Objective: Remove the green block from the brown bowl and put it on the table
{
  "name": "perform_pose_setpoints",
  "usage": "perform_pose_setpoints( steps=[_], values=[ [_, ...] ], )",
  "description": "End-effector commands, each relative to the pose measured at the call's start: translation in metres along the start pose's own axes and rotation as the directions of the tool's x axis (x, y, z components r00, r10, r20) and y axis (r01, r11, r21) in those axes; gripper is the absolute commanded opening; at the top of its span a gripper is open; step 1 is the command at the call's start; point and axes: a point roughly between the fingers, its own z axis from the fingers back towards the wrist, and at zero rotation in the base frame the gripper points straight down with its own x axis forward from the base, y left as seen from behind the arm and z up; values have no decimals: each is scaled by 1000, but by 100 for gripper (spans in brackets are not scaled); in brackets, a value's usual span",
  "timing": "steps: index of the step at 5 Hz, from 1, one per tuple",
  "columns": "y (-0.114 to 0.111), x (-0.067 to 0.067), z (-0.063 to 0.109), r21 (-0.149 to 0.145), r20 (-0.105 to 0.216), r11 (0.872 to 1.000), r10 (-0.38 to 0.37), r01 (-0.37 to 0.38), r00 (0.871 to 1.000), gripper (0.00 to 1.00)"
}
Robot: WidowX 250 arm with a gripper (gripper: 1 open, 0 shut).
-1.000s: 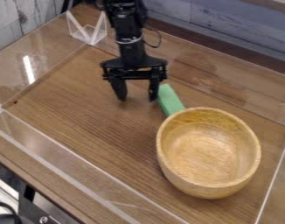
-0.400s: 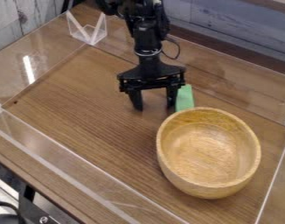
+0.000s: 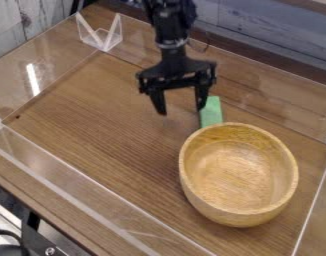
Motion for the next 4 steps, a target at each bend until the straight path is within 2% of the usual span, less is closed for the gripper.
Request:
perform_pose_setpoints(
  steps=[1, 2, 4],
  values=[
    [-2, 19, 15, -30, 98, 992, 124, -122, 987, 100],
    [2, 23, 6, -22, 120, 976, 216, -214, 969, 100],
    [6, 43, 5, -6, 142, 967, 254, -255, 957, 100]
  ],
)
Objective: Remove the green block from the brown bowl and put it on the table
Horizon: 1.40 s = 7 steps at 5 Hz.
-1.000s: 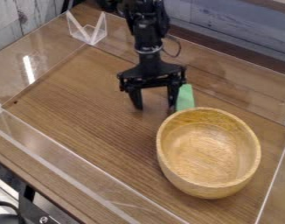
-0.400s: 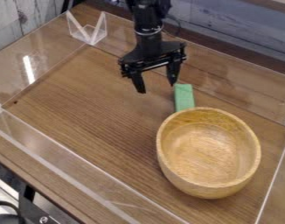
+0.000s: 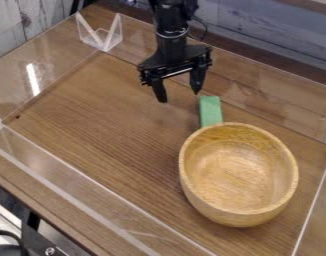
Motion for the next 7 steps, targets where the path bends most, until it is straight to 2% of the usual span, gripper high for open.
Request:
perform_pose_setpoints(
  steps=[1, 2, 4, 6, 7],
  values=[
    [-9, 14, 11, -17, 60, 997, 72, -71, 996, 100],
    [-11, 14, 8, 2, 73, 991, 131, -132, 989, 100],
    [-23, 0, 1, 15, 56, 998, 63, -64, 996, 100],
    [-25, 19, 16, 33, 53, 997, 72, -74, 996, 100],
    [-12, 19, 8, 45, 51, 996, 81, -83, 995, 100]
  ],
)
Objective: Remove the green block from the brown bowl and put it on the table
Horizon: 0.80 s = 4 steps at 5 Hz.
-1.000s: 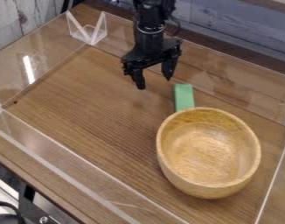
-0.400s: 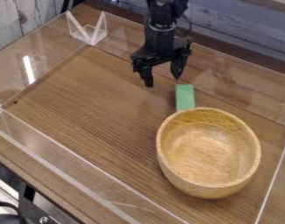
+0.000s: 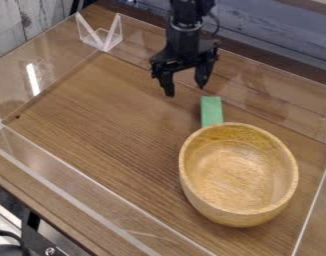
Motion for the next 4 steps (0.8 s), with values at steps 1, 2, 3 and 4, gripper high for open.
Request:
perform_pose_setpoints(
  steps=[1, 2, 3, 4],
  values=[
    [8, 8, 7, -23, 31, 1000, 16, -15, 999, 100],
    [4, 4, 3, -19, 25, 999, 26, -25, 999, 100],
    [9, 7, -2, -21, 21, 1000, 4, -3, 1000, 0],
    [13, 10, 3, -21, 21, 999, 43, -42, 999, 0]
  ],
)
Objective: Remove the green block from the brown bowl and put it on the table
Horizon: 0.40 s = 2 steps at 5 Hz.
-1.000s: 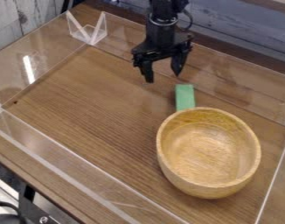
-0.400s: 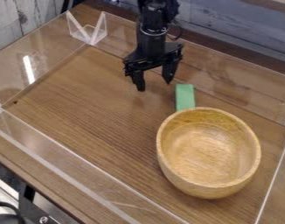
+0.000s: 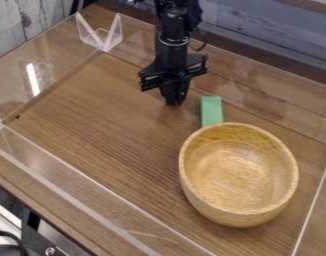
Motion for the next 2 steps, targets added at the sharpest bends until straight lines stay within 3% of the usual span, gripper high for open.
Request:
perform_pose_setpoints(
  steps=[1, 2],
  values=[
    [1, 17, 41, -81, 27, 996, 44, -42, 999, 0],
    [8, 21, 51, -123, -3, 992, -19, 19, 1000, 0]
  ],
)
